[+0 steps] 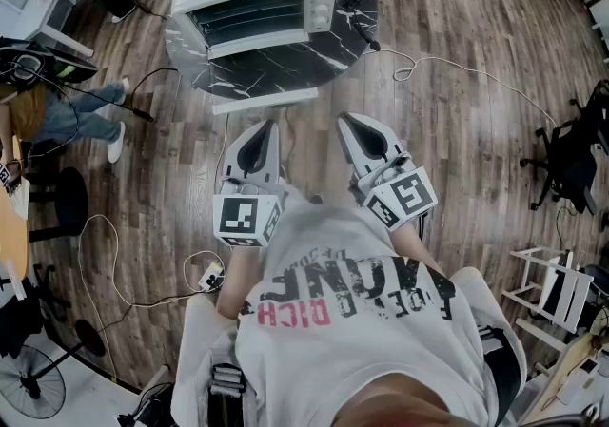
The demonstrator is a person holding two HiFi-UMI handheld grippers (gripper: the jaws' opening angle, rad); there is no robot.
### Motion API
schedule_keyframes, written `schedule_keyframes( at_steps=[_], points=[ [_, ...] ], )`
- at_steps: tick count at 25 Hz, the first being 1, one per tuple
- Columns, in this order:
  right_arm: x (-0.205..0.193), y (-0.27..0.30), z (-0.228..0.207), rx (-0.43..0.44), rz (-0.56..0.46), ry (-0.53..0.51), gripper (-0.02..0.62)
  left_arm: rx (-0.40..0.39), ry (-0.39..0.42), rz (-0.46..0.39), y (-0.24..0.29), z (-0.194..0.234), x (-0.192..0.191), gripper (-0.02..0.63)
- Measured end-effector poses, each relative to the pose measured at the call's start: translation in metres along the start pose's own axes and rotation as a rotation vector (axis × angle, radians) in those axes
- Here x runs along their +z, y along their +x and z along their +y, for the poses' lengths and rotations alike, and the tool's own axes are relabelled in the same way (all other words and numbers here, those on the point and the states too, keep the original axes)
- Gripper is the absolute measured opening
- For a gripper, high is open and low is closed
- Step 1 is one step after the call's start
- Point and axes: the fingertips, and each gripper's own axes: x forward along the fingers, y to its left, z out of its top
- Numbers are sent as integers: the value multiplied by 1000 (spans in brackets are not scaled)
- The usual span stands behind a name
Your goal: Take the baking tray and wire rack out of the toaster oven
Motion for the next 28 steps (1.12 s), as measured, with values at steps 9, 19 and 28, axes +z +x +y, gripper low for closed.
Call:
schedule_keyframes(
  at_steps=[9,19,28],
  points=[
    [0,-2,9,-15,-5,1,2,4,-44,-22,-12,9,-2,-11],
    [-3,0,20,-10,3,6,2,2,-97,-17,-20,16,-5,-11],
    [-14,15,12,-13,-20,119,3,1,-153,5,-6,40,-17,-11]
  ],
)
